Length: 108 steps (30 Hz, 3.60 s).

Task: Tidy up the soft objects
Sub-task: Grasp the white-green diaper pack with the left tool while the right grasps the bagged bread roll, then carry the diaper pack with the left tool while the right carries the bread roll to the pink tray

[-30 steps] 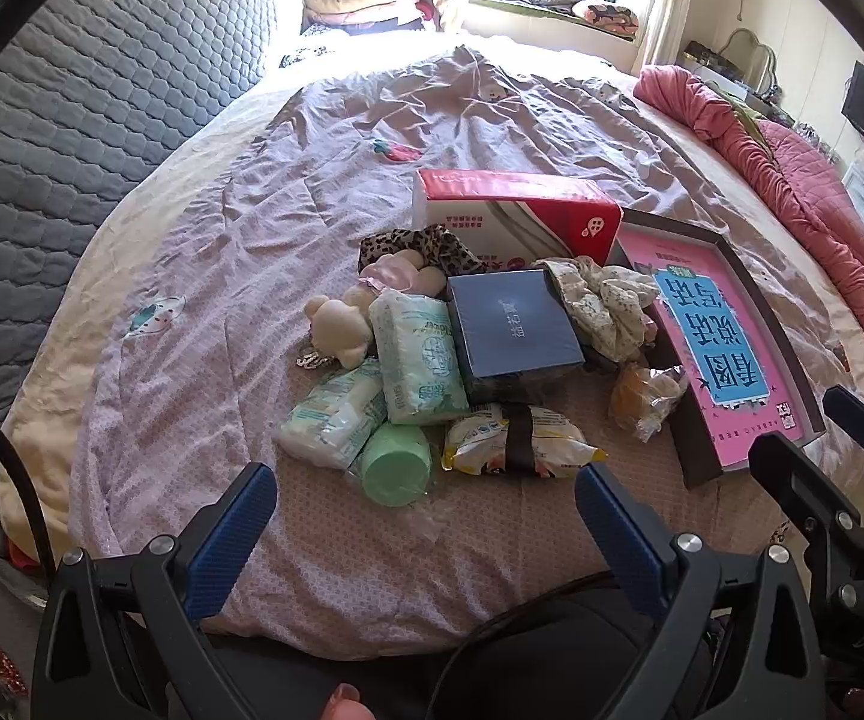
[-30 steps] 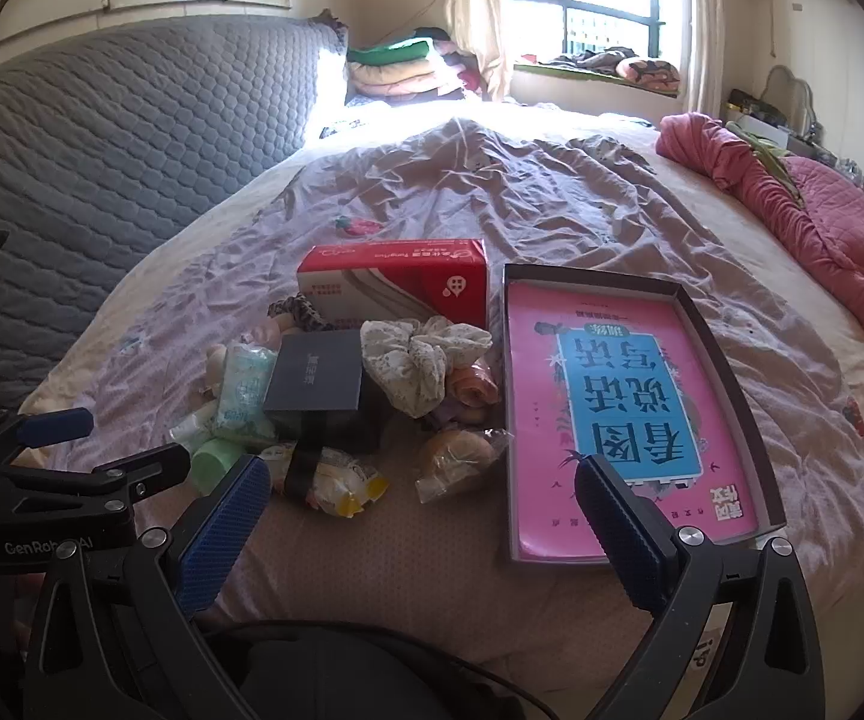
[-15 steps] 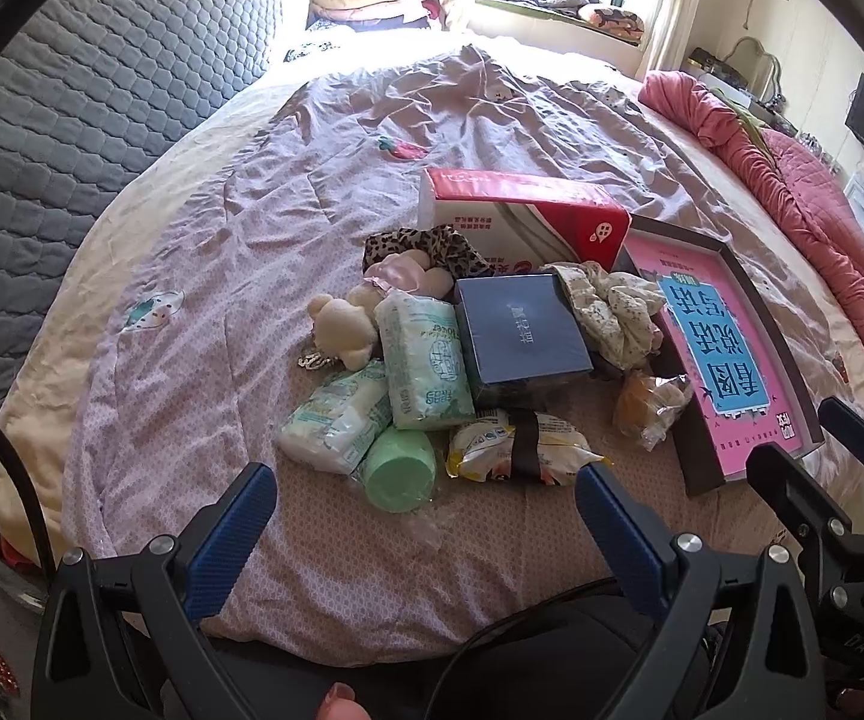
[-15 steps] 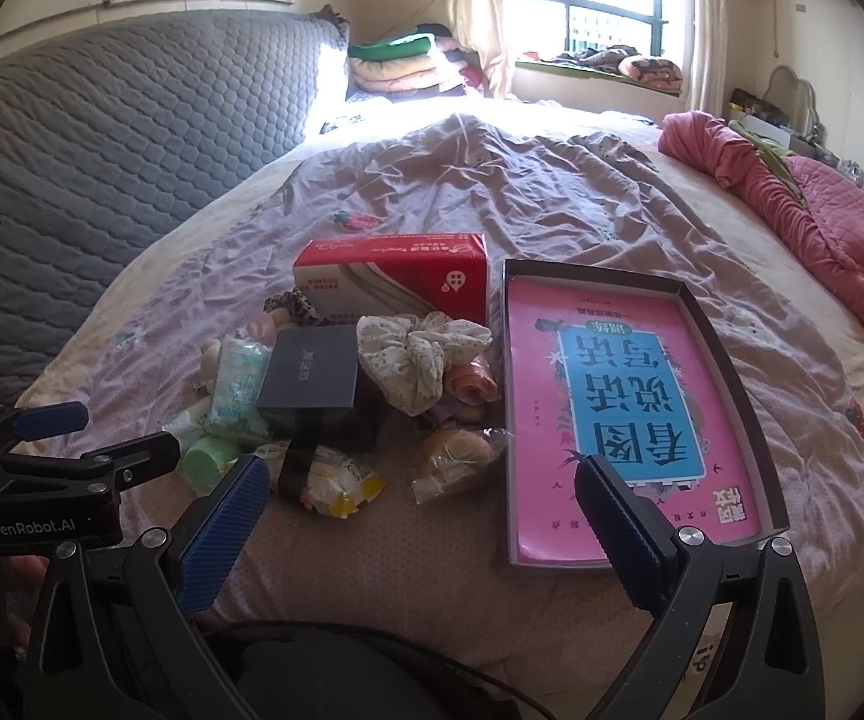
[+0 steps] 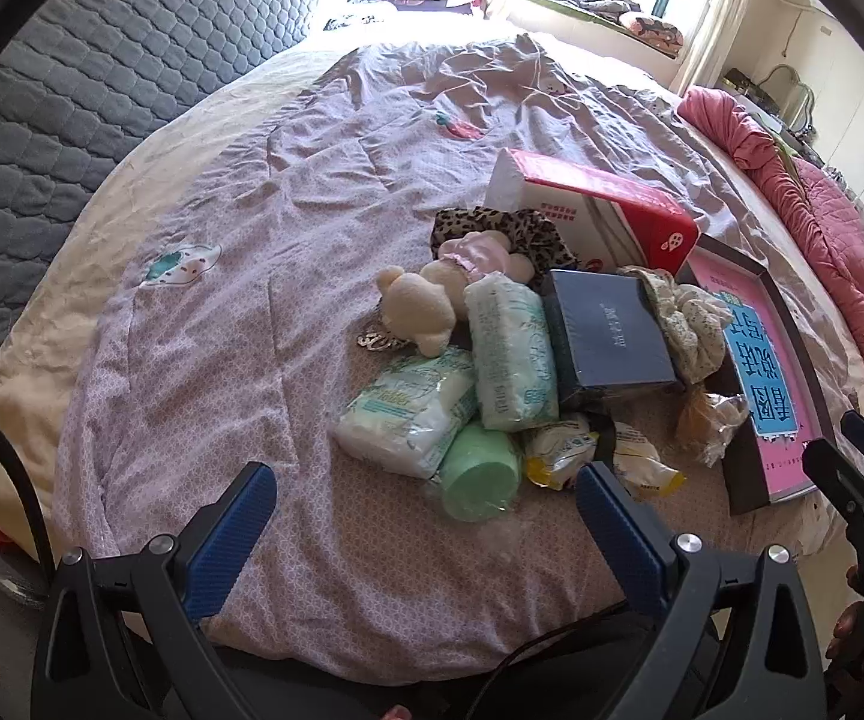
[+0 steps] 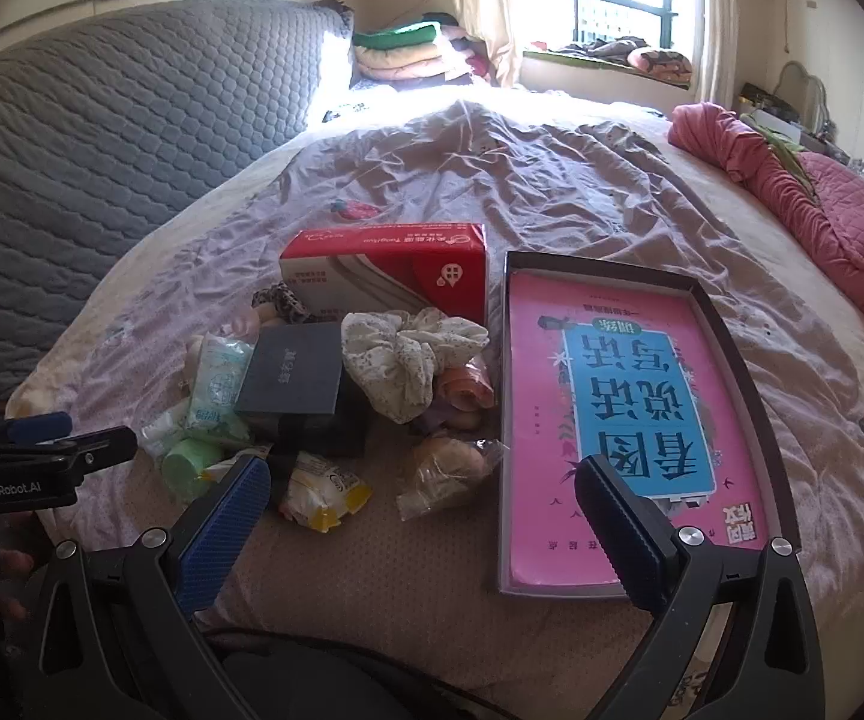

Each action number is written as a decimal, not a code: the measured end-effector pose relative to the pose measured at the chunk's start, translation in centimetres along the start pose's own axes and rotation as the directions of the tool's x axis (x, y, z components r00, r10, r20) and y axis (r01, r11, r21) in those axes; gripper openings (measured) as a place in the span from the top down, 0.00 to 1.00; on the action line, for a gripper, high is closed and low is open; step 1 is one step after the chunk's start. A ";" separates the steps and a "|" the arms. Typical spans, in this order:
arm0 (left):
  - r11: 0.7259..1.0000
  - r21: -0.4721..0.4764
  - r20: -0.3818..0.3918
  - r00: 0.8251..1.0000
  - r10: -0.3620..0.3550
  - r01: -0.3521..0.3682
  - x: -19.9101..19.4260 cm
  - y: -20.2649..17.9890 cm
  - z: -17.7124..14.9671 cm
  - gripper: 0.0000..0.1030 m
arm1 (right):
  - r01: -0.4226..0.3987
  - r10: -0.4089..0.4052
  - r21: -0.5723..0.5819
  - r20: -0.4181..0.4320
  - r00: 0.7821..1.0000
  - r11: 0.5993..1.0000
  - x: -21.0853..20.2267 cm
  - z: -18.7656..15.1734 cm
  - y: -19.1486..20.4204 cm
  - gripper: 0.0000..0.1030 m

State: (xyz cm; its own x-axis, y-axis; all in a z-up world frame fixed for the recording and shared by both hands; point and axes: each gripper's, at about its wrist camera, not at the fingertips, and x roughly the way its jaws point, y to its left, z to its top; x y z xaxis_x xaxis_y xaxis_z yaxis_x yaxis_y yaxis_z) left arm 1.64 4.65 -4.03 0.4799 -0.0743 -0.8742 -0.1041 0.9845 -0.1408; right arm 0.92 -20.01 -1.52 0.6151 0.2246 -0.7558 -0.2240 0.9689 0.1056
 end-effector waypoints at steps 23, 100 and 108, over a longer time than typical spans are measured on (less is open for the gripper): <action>0.987 -0.078 -0.143 0.978 -0.149 0.139 8.1 3.3 2.6 0.16 | 0.008 -0.040 -0.281 -0.109 0.993 0.960 5.0 -0.3 0.2 0.02; 0.839 0.419 -0.144 0.938 -0.316 0.347 2.0 -26.3 1.9 0.50 | 0.021 -0.028 0.193 0.031 0.999 0.981 -2.8 -2.2 -18.4 0.49; 0.827 0.440 -0.226 0.934 -0.275 0.350 5.2 -28.0 0.8 0.50 | 0.033 -0.026 0.228 -0.031 0.999 0.973 -0.7 -3.8 -19.3 0.49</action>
State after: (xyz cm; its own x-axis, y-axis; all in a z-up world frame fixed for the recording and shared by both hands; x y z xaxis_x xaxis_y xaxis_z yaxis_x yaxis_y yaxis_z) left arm 7.76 -23.13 -4.27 0.2799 -0.3761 -0.8833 0.4655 0.8578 -0.2177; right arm 1.95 -39.27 -5.45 0.5968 0.1958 -0.7781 -0.0259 0.9740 0.2252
